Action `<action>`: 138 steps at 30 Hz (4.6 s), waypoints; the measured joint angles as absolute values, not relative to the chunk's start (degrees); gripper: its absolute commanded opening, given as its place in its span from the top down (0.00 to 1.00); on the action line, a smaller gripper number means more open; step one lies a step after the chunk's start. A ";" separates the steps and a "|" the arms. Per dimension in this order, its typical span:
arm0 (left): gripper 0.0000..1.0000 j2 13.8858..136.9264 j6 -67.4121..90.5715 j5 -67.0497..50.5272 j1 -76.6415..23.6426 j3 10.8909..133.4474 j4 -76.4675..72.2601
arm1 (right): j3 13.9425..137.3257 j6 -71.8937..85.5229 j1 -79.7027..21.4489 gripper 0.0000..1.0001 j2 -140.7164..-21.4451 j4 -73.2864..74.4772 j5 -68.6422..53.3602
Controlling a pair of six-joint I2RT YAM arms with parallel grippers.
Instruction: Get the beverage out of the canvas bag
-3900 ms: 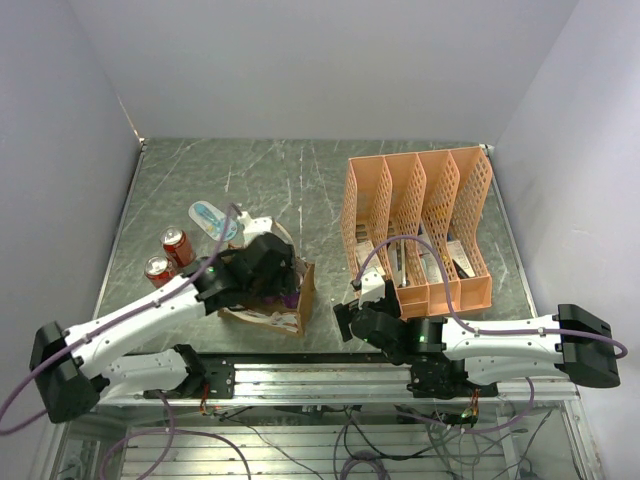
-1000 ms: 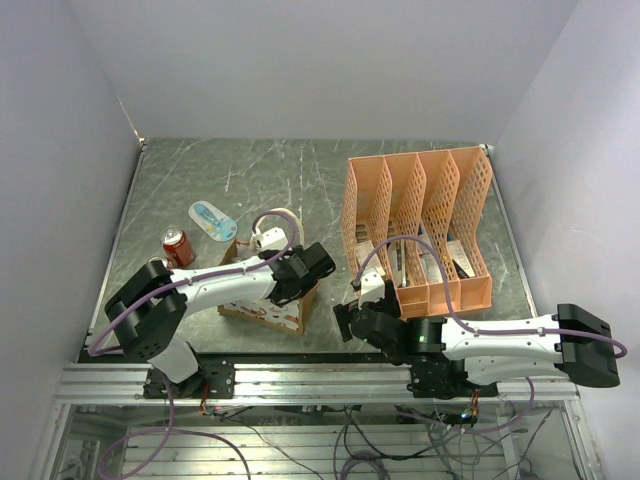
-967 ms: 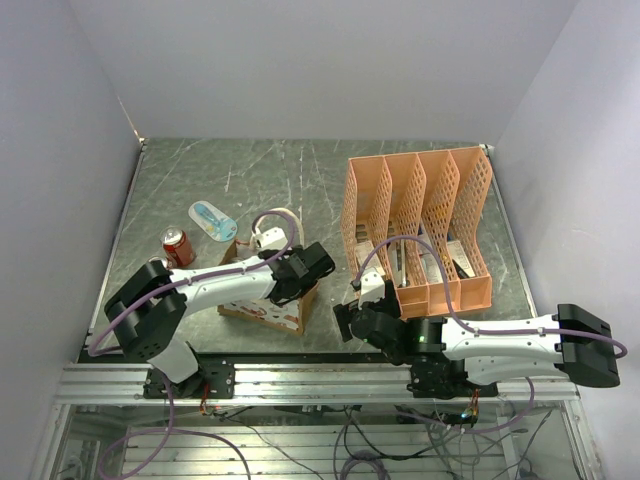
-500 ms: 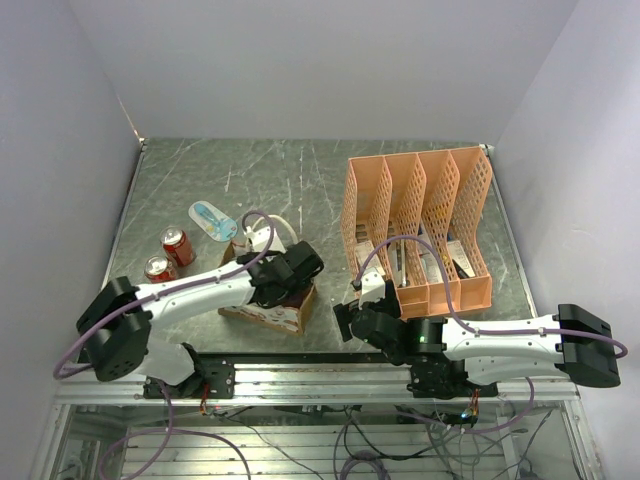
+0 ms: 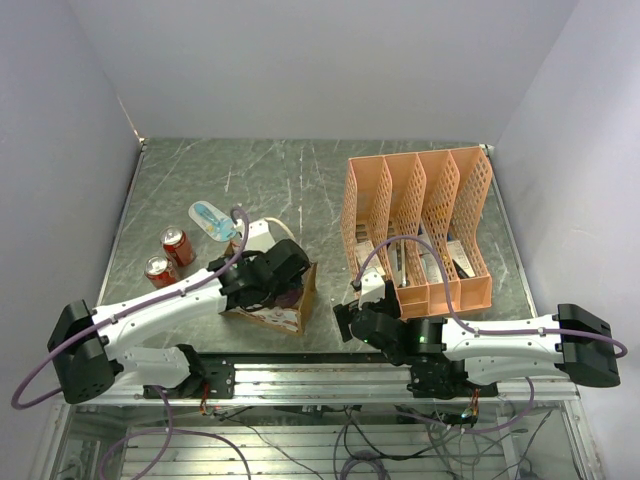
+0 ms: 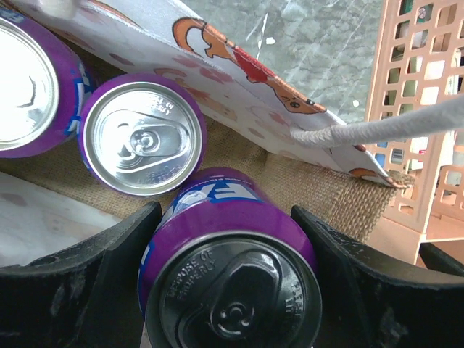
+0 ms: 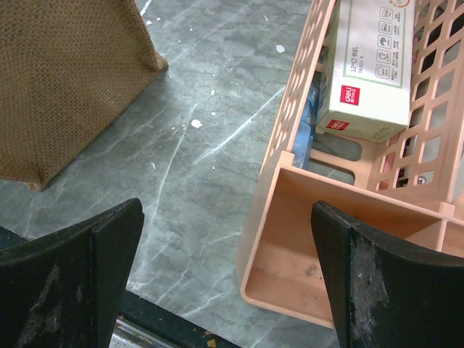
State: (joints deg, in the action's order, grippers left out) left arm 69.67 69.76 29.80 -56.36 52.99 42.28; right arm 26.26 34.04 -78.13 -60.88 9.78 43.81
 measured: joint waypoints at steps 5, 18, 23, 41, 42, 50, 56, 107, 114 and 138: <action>0.93 67.00 66.41 30.55 -56.36 54.85 44.97 | 26.26 34.02 -78.13 0.00 -60.88 9.76 43.97; 0.93 56.93 58.74 36.71 -56.36 66.02 55.35 | 26.26 34.04 -78.13 0.00 -61.43 9.78 44.16; 0.93 51.57 58.04 41.01 -56.36 68.64 61.04 | 26.28 34.02 -78.13 0.00 -61.63 9.76 44.16; 0.93 48.38 65.56 64.66 -56.36 69.93 76.99 | 27.16 34.04 -78.19 0.00 -63.48 9.80 44.23; 0.93 49.47 65.98 65.76 -56.36 69.91 76.99 | 27.24 34.04 -78.22 0.00 -63.59 9.87 44.23; 0.93 54.22 65.80 68.29 -54.54 68.42 72.75 | 27.33 34.09 -78.24 0.00 -63.79 10.22 44.38; 0.93 53.87 55.13 63.48 -42.17 62.59 59.88 | 27.33 34.09 -78.24 0.00 -63.77 10.22 44.40; 0.35 69.17 58.00 37.80 -13.19 37.10 28.97 | 27.40 34.50 -78.46 0.00 -64.01 10.63 44.49; 0.06 69.01 57.41 37.39 -13.19 37.15 29.58 | 27.64 34.50 -78.50 0.00 -64.60 10.68 44.49; 0.00 42.81 43.51 22.57 -13.15 52.99 37.98 | 27.64 34.48 -78.56 0.00 -64.25 10.63 44.49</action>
